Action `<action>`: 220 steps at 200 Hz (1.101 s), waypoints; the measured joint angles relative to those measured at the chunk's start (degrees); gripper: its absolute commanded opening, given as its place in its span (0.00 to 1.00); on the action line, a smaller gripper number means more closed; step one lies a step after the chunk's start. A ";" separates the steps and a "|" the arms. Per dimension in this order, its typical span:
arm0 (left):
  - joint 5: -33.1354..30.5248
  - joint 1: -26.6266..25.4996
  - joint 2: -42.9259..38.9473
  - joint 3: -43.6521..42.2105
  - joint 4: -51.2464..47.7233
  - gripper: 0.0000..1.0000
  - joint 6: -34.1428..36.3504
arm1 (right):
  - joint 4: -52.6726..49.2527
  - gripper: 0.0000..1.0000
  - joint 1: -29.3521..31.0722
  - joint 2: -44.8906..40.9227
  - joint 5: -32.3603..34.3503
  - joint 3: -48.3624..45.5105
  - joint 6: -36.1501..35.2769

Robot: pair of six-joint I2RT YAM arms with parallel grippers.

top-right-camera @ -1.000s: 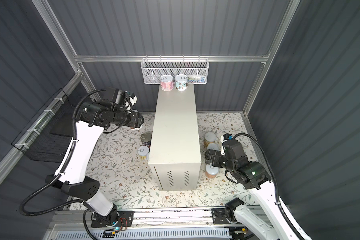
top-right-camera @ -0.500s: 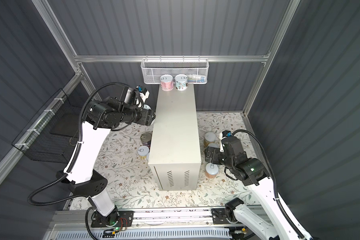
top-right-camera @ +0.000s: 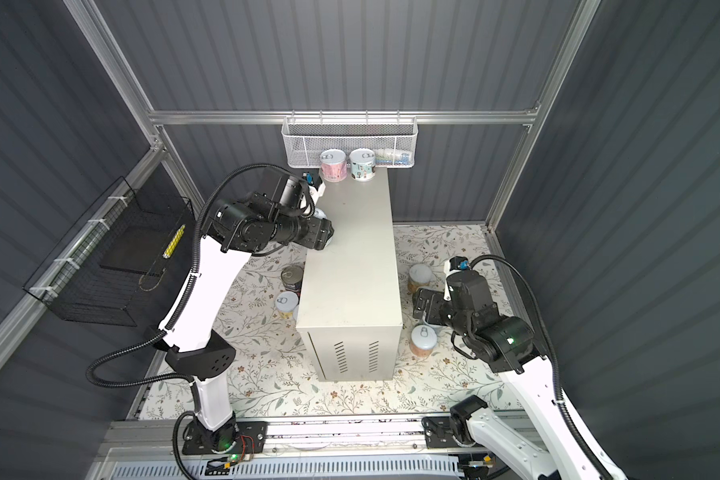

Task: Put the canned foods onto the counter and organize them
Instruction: 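Carry the can with the left gripper up over the cabinet top, then lower the can in front of the pink and teal cans and release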

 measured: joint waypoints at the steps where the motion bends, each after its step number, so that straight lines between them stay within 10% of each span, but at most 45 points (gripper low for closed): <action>1: 0.00 0.00 0.02 0.00 0.00 0.00 0.00 | 0.00 0.99 0.00 -0.02 0.00 0.00 0.00; 101: 4.37 0.02 2.16 0.46 3.32 0.25 0.09 | 0.66 0.99 -0.07 0.33 -0.13 0.00 0.07; 149: 6.32 0.02 3.15 1.18 4.74 0.99 0.79 | 1.70 0.99 -0.22 1.07 -0.98 0.02 0.04; 220: 6.71 0.02 3.15 1.81 6.97 0.99 1.18 | 3.26 0.99 -0.22 3.08 -2.89 0.07 0.00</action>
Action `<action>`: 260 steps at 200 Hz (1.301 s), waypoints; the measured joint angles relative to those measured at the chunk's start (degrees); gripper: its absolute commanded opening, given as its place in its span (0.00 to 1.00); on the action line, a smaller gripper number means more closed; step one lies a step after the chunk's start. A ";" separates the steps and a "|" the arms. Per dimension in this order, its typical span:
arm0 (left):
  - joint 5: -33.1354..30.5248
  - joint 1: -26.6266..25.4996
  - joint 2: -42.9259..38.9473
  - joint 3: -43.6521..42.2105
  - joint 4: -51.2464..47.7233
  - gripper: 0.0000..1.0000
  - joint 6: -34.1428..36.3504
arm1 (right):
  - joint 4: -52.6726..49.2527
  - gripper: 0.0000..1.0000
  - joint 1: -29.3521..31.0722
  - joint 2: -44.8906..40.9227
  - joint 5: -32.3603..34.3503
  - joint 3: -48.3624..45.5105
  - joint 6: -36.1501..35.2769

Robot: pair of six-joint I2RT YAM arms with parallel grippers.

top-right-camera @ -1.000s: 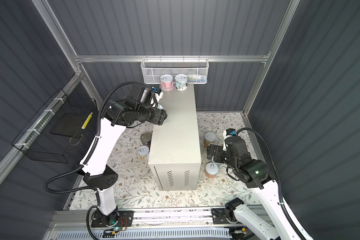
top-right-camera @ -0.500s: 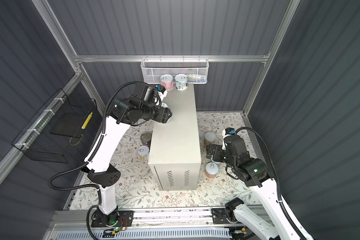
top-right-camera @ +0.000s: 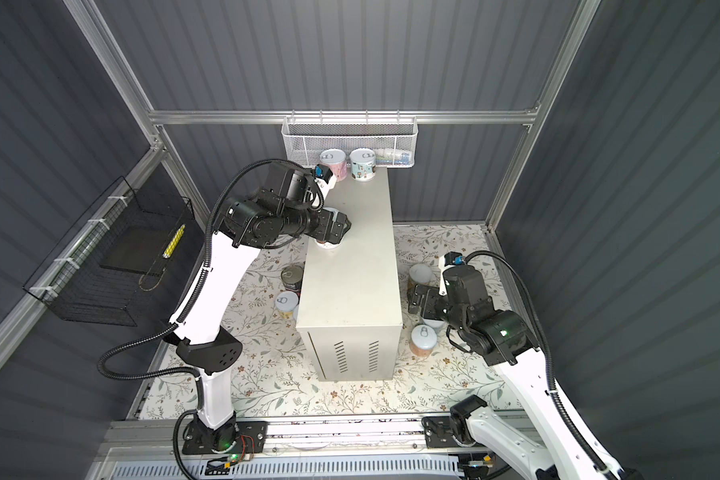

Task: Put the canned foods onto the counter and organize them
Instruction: 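Lower the can in front of the pink and teal cans and release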

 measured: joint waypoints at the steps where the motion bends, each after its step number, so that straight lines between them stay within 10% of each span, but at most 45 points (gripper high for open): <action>1: 0.00 0.00 -0.02 -0.04 0.00 0.99 0.07 | 0.00 0.99 0.00 0.02 -0.02 0.02 0.00; 68: -0.04 -0.02 -5.86 -7.50 0.87 0.98 0.09 | 0.20 0.99 0.00 0.68 -1.07 1.22 -0.15; 135: 0.48 -0.28 -13.44 -18.88 3.85 0.74 -1.86 | 0.52 0.99 0.00 -0.13 -1.99 1.88 -0.07; 260: -5.55 -0.39 -3.80 -14.03 11.15 0.60 -2.49 | 4.09 0.99 0.00 -0.94 -2.84 -1.46 0.35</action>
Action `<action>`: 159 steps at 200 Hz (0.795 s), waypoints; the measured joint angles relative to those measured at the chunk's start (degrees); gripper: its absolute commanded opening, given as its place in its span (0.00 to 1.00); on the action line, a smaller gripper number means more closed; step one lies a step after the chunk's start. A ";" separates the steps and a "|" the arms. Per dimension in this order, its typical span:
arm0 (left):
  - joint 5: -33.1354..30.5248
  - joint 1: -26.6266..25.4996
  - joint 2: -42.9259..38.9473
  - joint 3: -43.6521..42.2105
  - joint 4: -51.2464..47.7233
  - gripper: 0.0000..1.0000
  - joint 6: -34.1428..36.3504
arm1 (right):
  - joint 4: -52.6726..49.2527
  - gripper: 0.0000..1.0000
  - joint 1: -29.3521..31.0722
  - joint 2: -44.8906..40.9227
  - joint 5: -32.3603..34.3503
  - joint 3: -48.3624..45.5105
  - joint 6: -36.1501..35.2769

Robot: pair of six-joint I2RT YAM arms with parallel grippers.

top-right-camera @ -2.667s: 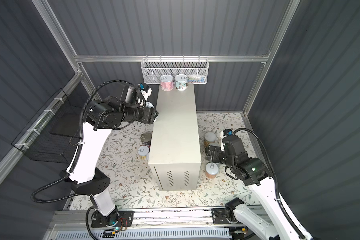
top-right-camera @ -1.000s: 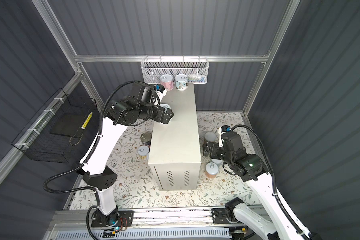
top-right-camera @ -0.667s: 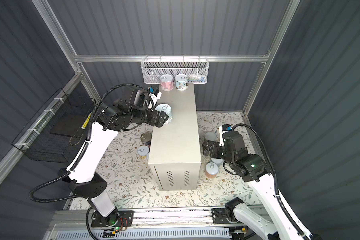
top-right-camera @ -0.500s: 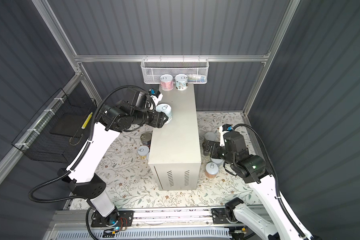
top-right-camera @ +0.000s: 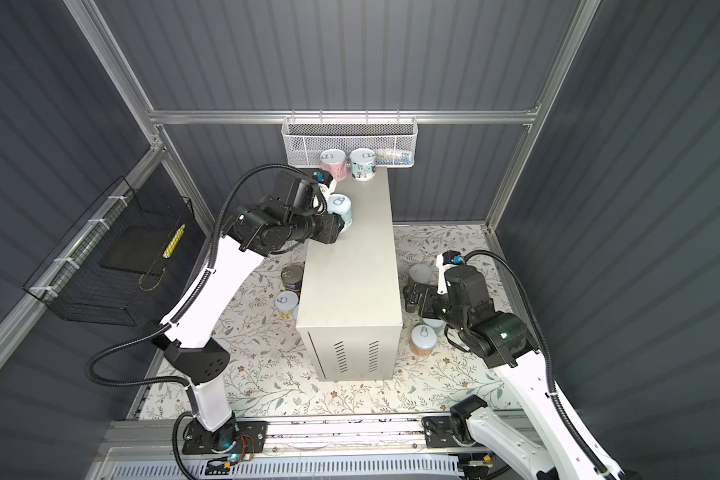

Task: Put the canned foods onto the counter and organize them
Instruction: 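Lower the can in front of the pink and teal cans and release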

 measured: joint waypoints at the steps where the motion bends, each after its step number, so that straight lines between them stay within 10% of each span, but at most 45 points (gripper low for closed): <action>1: -0.07 0.00 0.24 0.17 0.11 0.60 0.02 | 0.02 0.99 0.00 0.02 0.00 0.00 0.00; 159: -3.15 6.05 7.04 5.86 8.11 0.67 0.81 | 3.96 0.99 -0.31 4.00 -0.37 0.20 -1.01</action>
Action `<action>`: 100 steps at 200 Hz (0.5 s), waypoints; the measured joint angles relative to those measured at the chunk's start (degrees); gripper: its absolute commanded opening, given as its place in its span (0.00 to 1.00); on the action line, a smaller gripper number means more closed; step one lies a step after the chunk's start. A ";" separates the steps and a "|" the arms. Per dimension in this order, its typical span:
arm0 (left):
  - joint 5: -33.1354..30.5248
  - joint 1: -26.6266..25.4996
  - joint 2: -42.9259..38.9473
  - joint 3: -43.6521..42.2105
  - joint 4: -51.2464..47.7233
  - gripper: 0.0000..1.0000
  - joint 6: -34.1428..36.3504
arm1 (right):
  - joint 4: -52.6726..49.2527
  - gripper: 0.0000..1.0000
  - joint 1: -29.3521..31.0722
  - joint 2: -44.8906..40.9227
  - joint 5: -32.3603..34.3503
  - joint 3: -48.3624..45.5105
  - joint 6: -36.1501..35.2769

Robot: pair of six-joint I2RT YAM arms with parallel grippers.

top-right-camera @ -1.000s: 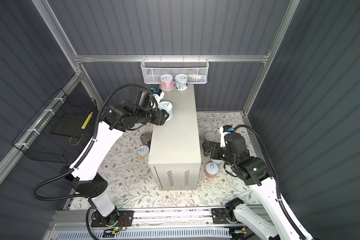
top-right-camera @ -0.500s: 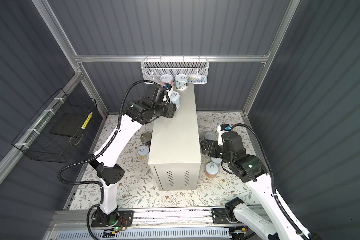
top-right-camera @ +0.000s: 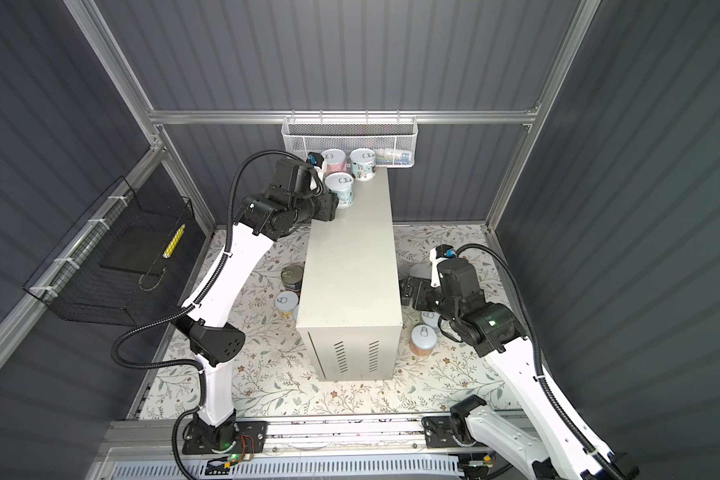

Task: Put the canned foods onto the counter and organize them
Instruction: 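Lower the can in front of the pink and teal cans and release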

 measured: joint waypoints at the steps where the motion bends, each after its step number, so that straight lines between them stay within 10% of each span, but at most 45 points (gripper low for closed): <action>1: 0.00 0.09 0.00 0.00 0.09 0.67 0.00 | 0.04 0.99 -0.02 0.00 0.02 0.00 -0.02; 70: 0.46 2.08 1.57 -0.28 1.88 0.68 -0.81 | 2.56 0.99 -1.09 2.99 5.95 4.15 -2.84; 100: 0.00 2.12 -0.59 -5.86 4.48 0.99 -0.94 | 6.69 0.98 -1.42 5.49 8.28 8.41 -5.18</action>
